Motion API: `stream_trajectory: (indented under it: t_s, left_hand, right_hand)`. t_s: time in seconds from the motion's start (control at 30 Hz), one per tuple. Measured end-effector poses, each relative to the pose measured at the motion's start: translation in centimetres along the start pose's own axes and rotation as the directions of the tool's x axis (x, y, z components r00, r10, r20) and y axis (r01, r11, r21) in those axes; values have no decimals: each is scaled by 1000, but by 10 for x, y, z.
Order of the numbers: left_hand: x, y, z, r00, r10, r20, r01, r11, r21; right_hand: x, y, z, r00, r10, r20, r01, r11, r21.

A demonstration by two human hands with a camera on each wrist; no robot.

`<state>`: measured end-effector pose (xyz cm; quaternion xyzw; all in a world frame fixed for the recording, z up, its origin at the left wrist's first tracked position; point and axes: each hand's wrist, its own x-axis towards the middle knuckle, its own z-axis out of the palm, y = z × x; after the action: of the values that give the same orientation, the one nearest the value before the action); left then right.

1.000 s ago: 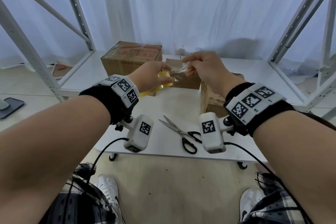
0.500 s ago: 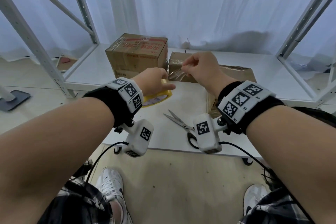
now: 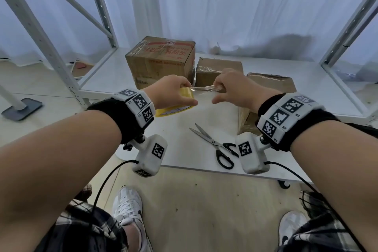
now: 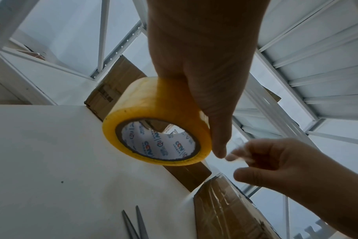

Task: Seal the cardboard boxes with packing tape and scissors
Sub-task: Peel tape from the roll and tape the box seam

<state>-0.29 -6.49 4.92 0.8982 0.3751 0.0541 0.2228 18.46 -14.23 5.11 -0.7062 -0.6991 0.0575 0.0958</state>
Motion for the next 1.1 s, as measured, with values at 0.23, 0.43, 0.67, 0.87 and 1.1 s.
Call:
stream_trajectory:
  t_s: [0.23,0.43,0.67,0.87,1.1]
  left_hand:
    - [2,5,1,1000,30,-2,-30,998,49]
    - [4,18,3,992,101,-80,-98,994,40]
    - [3,32,-1,983,124,-138,-135,988,-79]
    - [3,26,2,989,81,-120,-82,997,-3]
    - [4,30,1,992,106,-69,-116,982,-152]
  right_hand:
    - [-9,-5,-7,1000,30,8,-30,889,456]
    - [-5,-18,-11,966,242,94,-226,605,763]
    - [-6,-10,-17,951,261,163,-238,287,928]
    - [-14,-8,-24,971,73,226,-237,379,895]
    - [-13,-3,-16,993,-119,-26,115,842,528]
